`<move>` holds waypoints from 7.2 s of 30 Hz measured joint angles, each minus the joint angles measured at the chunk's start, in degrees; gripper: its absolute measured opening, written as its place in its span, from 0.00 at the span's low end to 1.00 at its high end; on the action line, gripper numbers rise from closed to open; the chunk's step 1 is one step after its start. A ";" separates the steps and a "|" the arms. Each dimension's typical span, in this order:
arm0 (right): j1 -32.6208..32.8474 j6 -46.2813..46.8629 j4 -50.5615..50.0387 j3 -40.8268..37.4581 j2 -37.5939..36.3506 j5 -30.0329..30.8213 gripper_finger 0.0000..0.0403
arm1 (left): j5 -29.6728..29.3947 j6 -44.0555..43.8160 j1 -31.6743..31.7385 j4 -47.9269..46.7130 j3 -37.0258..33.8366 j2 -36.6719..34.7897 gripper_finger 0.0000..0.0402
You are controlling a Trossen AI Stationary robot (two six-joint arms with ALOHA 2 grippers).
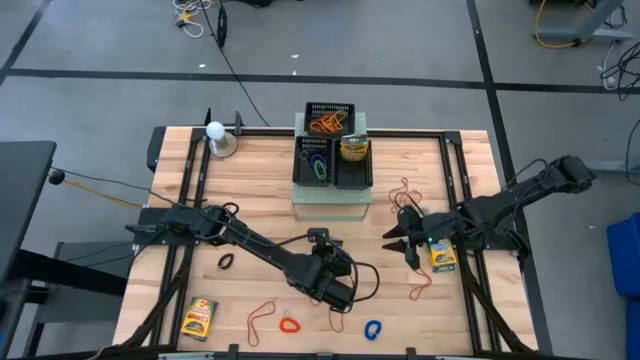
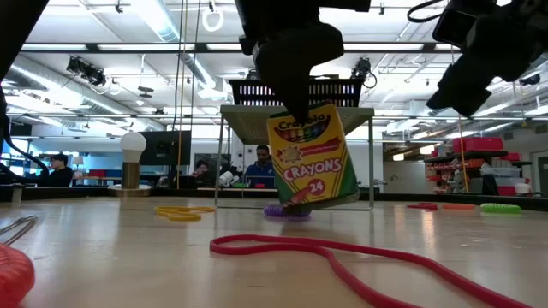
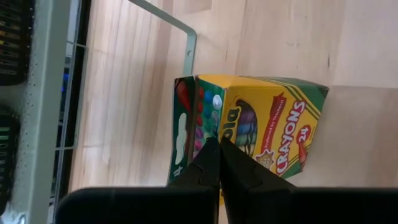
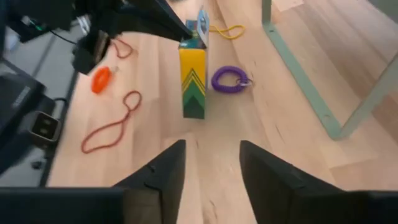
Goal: Pick & Place Office Desk Supplies
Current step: Put the yellow crayon box into the bottom right black bin
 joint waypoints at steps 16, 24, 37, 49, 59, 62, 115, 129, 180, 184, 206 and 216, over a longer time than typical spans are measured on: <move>6.31 0.93 17.87 0.02 17.19 10.23 0.63 | -1.77 2.99 -0.12 1.99 0.00 1.86 0.00; 5.77 3.01 38.20 -1.58 29.40 13.86 0.72 | -1.70 2.83 -0.50 2.39 -0.02 1.86 0.01; 1.87 4.39 61.35 -2.27 46.10 8.77 0.65 | -1.69 1.86 -0.74 2.59 -0.04 1.86 0.01; -0.94 1.45 63.09 -0.78 46.80 5.79 0.38 | -1.78 0.58 -0.72 4.18 -0.11 1.88 0.01; -1.54 0.23 61.87 -0.24 46.83 5.41 0.26 | 0.37 -3.93 -0.79 4.45 -0.11 1.79 0.09; -1.52 -2.00 61.86 -0.13 46.82 5.50 0.26 | 3.32 -5.40 -0.83 4.30 -0.02 1.10 0.16; -42.18 -42.67 3.57 24.14 11.11 -22.41 0.27 | 25.54 2.56 10.30 101.47 -85.46 -71.49 0.02; -43.57 -44.81 5.94 21.11 13.92 -23.64 0.27 | 24.01 2.97 13.40 101.41 -85.46 -71.47 0.02; -35.18 -45.25 8.76 21.24 13.06 -1.15 0.43 | 23.73 4.85 13.60 101.03 -85.43 -71.43 0.02; -35.18 -44.95 8.75 21.27 12.03 0.09 0.43 | 23.72 4.83 13.57 100.95 -85.42 -71.43 0.02; -26.55 -32.30 -34.00 49.10 25.20 1.72 0.03 | 23.48 1.08 13.62 98.18 -85.42 -71.43 0.02; -23.39 -29.48 -45.06 61.99 42.62 11.95 0.02 | 22.64 1.50 13.64 97.70 -85.42 -71.23 0.02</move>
